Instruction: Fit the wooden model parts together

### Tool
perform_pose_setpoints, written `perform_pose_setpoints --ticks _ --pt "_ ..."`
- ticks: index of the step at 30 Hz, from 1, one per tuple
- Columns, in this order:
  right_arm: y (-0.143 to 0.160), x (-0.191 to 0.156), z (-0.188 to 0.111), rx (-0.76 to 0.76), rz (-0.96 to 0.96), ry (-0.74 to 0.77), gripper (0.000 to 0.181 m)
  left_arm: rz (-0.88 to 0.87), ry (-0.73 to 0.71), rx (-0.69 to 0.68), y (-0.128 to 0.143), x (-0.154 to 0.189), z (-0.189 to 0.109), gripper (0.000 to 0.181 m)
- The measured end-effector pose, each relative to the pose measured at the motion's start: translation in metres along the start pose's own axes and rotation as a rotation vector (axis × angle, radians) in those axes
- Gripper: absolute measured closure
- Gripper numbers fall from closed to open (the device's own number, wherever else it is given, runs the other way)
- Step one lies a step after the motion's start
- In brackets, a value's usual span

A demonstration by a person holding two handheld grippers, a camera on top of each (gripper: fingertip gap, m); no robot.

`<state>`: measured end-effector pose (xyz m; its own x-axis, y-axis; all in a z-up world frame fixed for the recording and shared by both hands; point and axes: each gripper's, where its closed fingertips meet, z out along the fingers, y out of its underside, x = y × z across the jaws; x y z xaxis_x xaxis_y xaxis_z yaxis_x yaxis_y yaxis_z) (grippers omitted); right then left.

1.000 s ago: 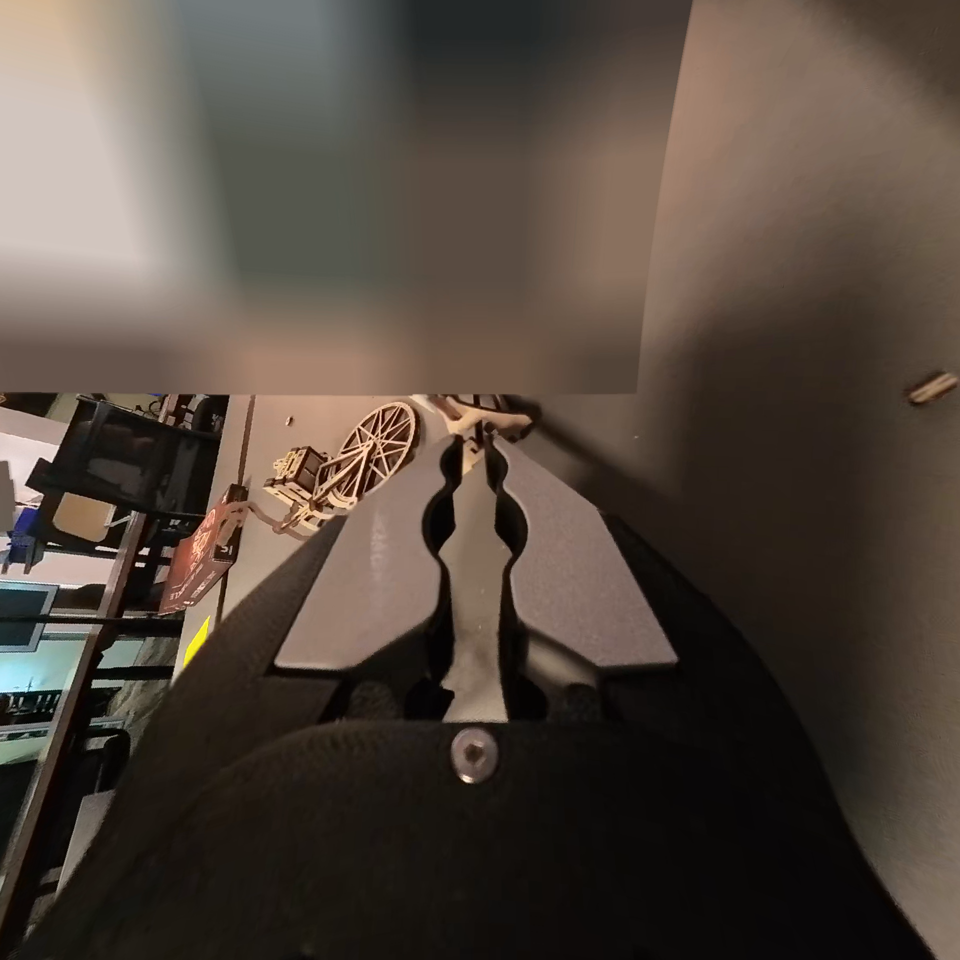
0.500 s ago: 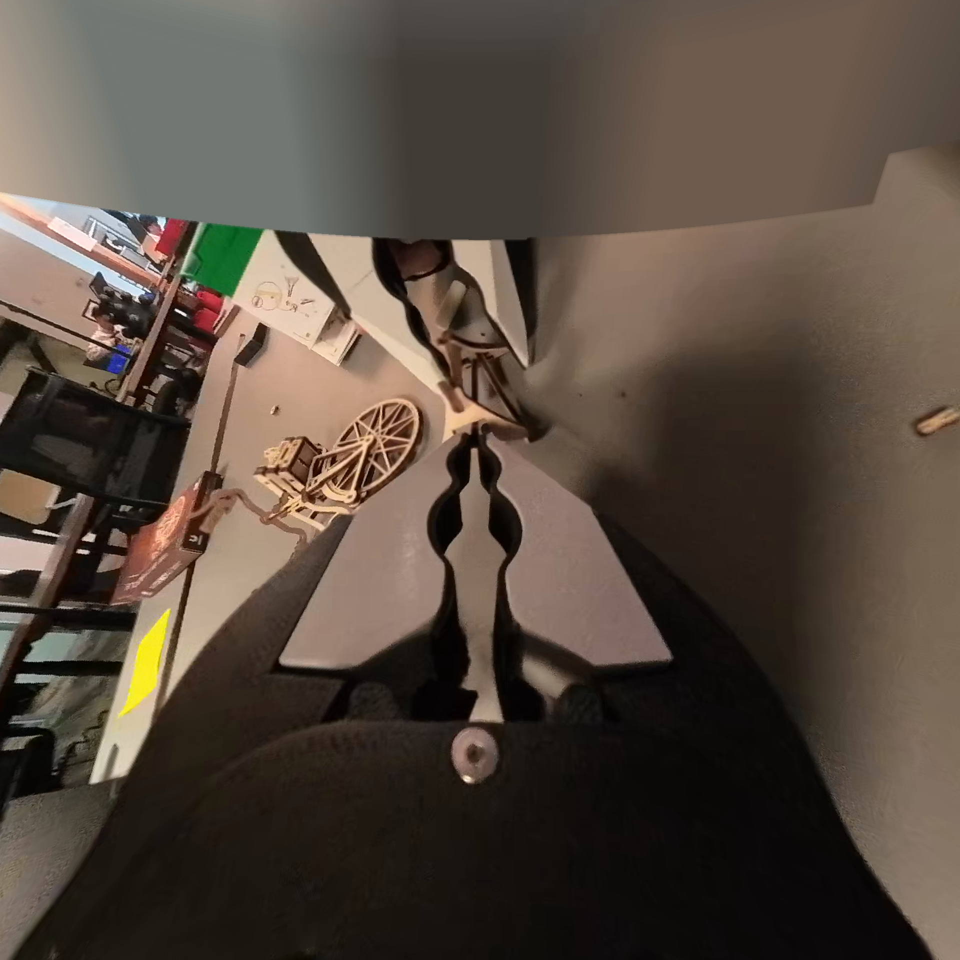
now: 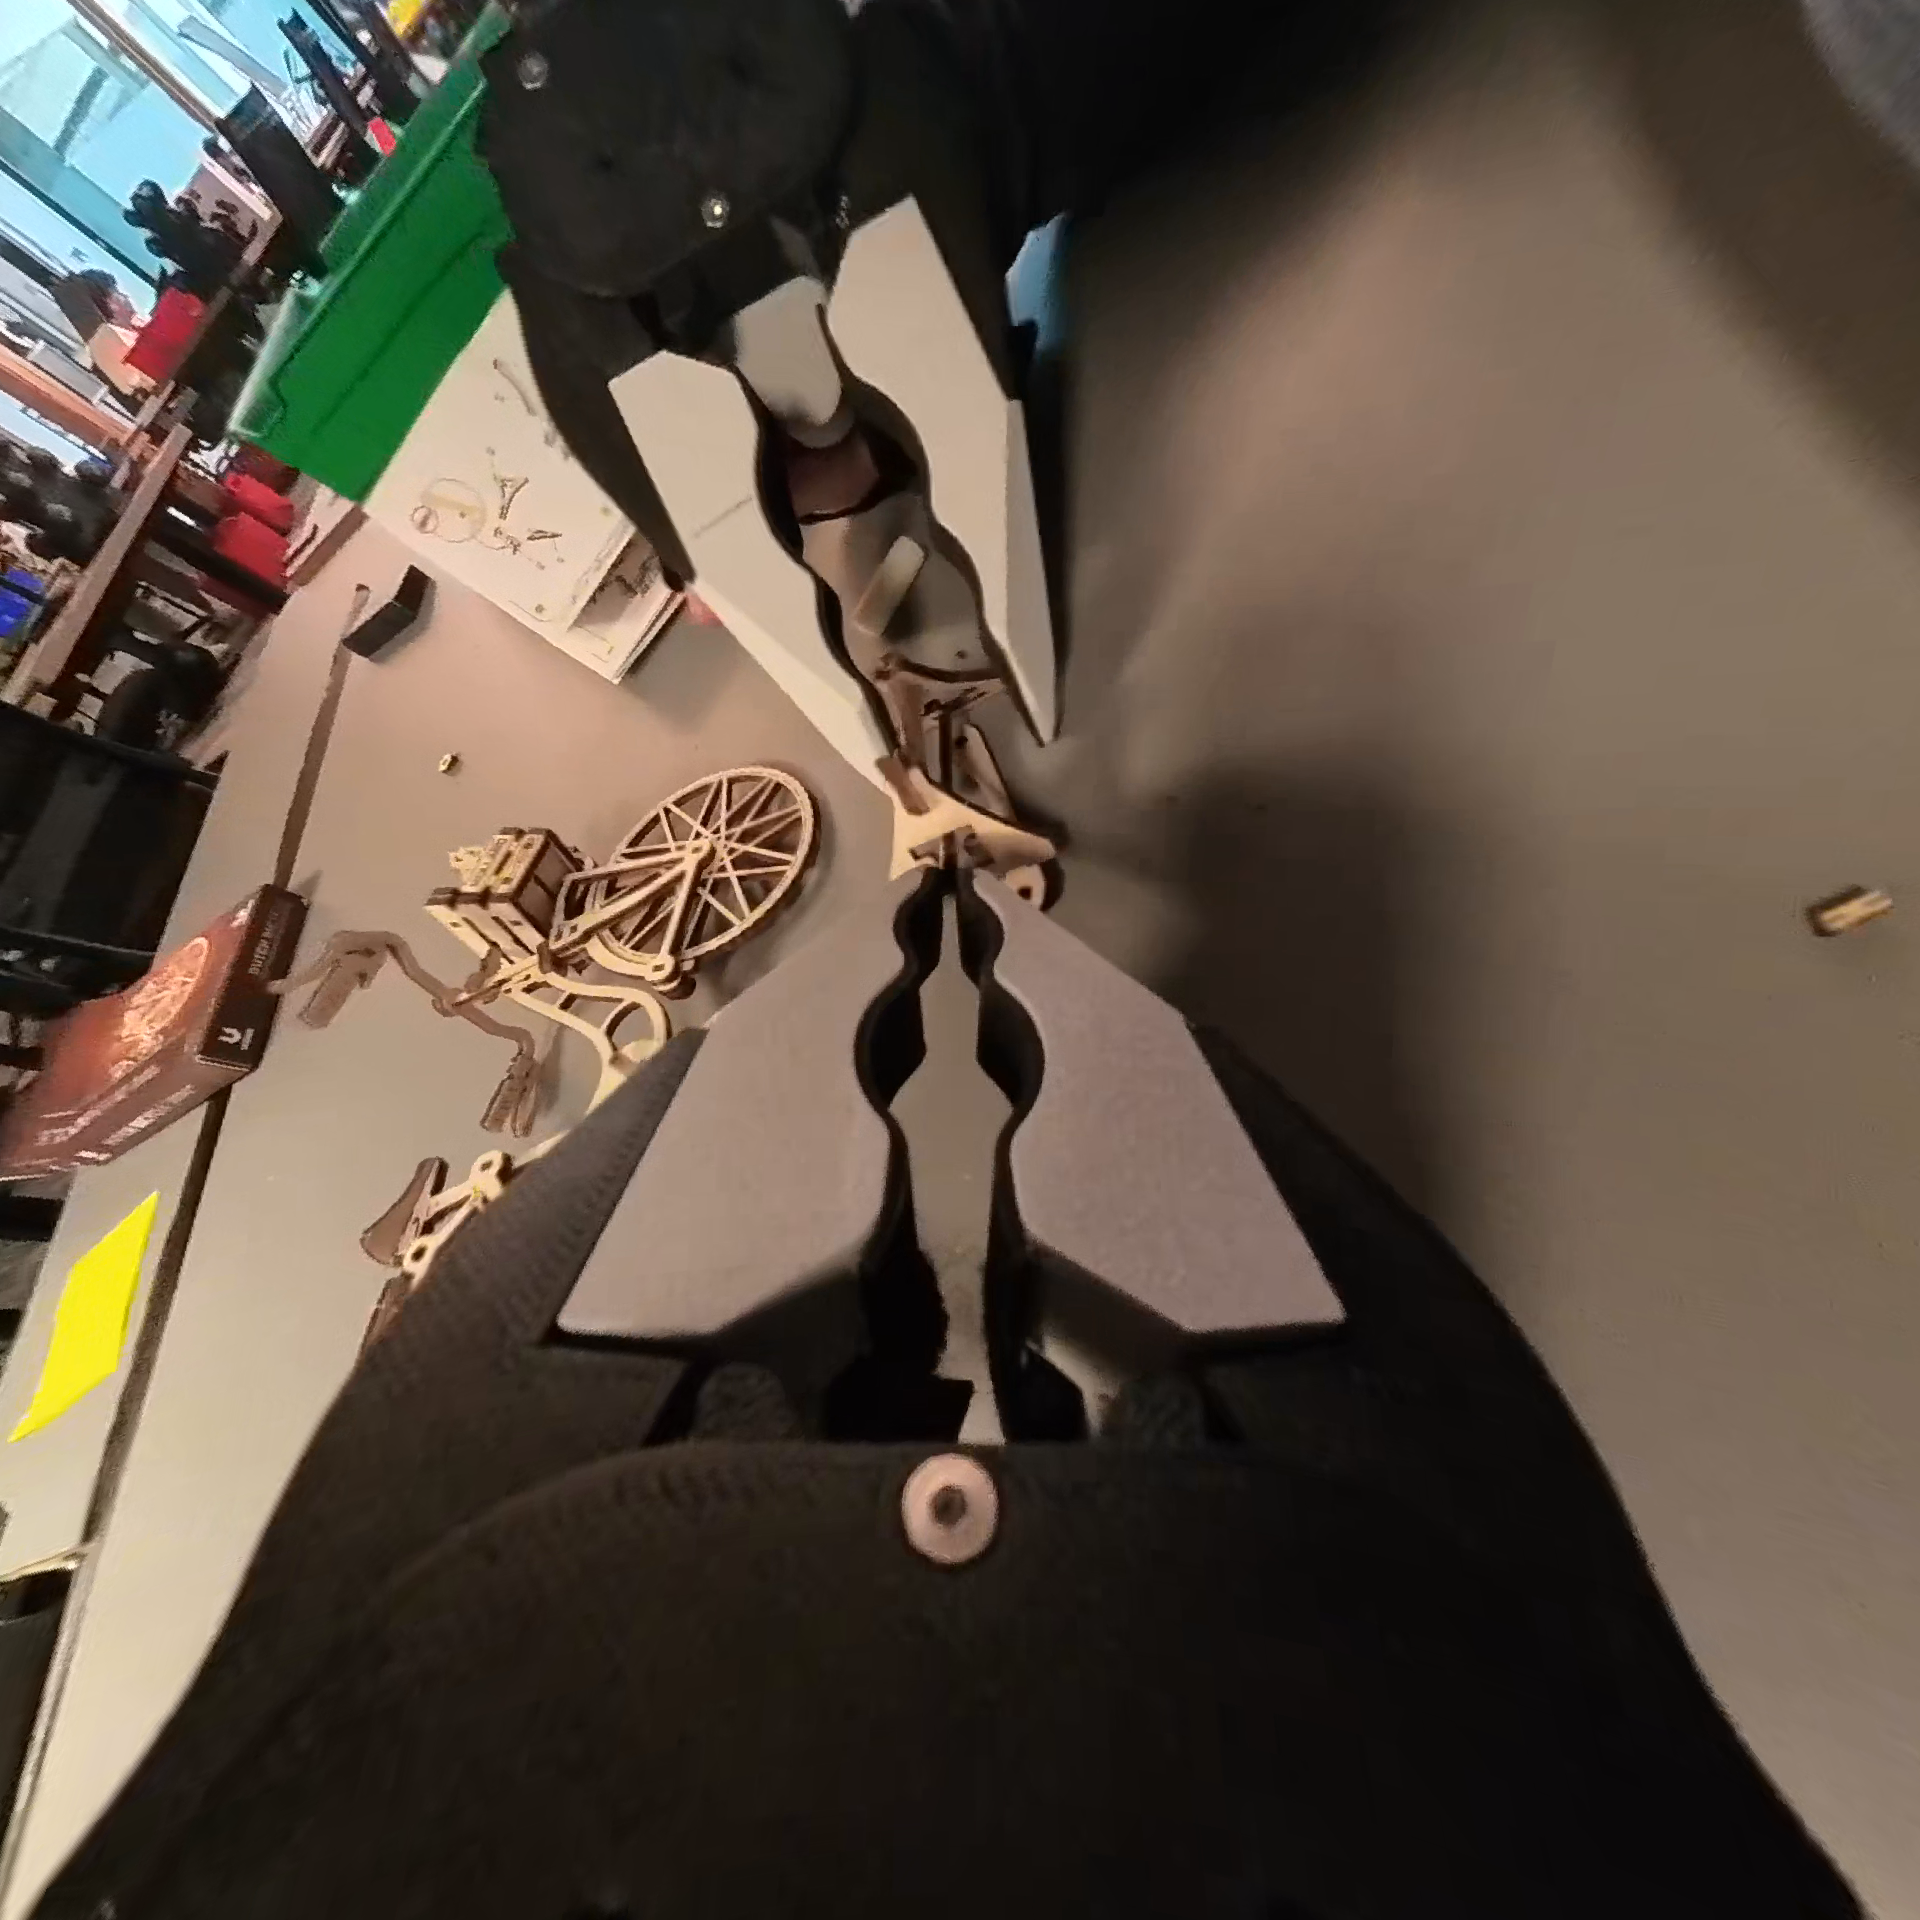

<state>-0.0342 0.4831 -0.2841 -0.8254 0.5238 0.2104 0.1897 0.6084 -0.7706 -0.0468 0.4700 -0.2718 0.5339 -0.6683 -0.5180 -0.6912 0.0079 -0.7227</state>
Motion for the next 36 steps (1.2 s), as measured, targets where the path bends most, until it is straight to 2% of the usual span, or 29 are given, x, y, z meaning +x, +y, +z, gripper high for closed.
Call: perform_pose_setpoints --ticks 7,13,19,36 --pt "0.0004 0.0020 -0.0001 -0.002 0.007 0.011 0.154 -0.075 0.068 -0.013 0.0018 0.0013 0.0015 0.179" --pt "0.0005 0.0022 -0.0001 -0.004 0.003 0.016 0.156 -0.089 0.072 -0.012 0.0016 0.0007 0.0011 0.179" --pt "0.0009 0.0034 -0.0030 0.006 0.015 0.019 0.169 -0.108 0.076 0.001 0.0004 -0.0007 -0.0002 0.179" --pt "0.0077 0.0067 -0.0068 -0.011 0.044 0.018 0.171 -0.118 0.081 0.005 -0.0003 -0.0007 -0.0007 0.179"
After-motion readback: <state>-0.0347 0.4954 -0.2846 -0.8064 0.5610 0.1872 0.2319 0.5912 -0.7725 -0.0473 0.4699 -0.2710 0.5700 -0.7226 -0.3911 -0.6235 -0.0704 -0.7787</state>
